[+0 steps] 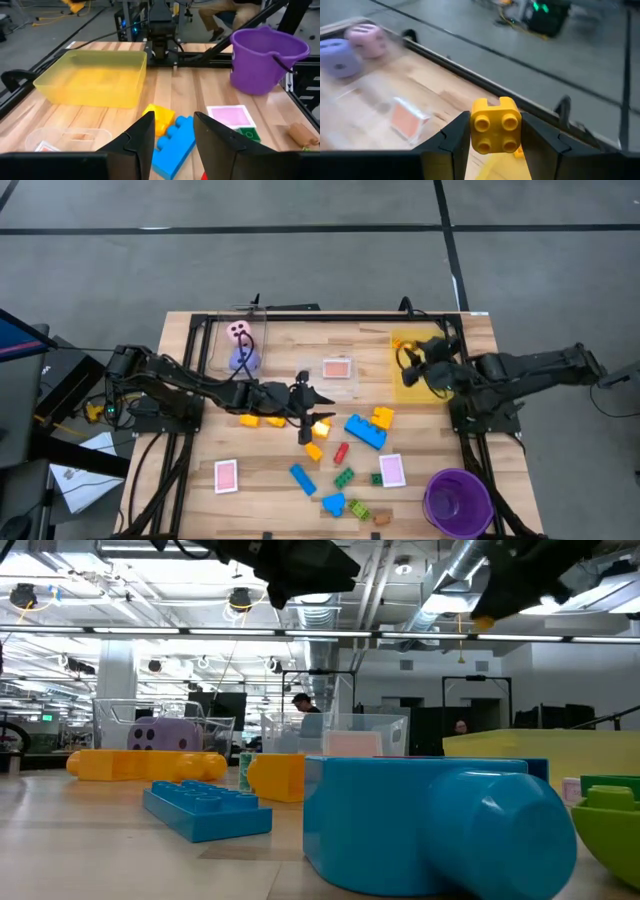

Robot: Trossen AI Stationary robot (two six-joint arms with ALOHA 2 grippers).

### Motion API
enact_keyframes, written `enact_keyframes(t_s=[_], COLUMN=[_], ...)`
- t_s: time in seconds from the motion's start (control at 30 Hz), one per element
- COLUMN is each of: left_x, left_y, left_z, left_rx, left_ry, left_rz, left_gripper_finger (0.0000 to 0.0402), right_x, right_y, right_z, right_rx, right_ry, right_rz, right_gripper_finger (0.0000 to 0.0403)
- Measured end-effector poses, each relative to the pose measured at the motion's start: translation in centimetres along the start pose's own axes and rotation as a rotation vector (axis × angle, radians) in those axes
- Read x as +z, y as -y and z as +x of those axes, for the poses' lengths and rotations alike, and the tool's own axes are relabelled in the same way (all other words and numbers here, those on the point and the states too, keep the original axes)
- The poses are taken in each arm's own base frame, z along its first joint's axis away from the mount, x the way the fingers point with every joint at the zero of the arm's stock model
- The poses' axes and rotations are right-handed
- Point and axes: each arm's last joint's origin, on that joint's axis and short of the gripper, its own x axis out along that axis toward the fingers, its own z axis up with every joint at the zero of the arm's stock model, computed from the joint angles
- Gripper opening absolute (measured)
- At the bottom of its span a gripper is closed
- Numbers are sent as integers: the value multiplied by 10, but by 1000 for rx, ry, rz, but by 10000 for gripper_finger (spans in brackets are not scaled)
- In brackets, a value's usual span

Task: Pick & Place Toys
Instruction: Put the yellow game piece into the yellow bin

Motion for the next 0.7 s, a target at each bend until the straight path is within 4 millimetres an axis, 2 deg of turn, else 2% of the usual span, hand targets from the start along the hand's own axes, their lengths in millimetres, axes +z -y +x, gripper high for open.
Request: enact_keyframes(t_s=[0.13,0.23,0.4,0.7], left_x=[1,1,1,2], left_y=[-4,-4,-4,-4], left_z=[1,1,1,1], left_rx=[13,17,16,15], left_ry=[9,11,11,17], left_rz=[-10,-11,-11,-12], left_gripper_finger=[122,117,114,113], right_x=[7,10,12,26], right_y=[8,18,29,25], right_z=[25,46,80,124], right_rx=[-64,-78,-114,-140], right_ry=[-78,-201,-369,-501], right_rz=[91,134,152,122], right_gripper_finger=[145,145,145,148])
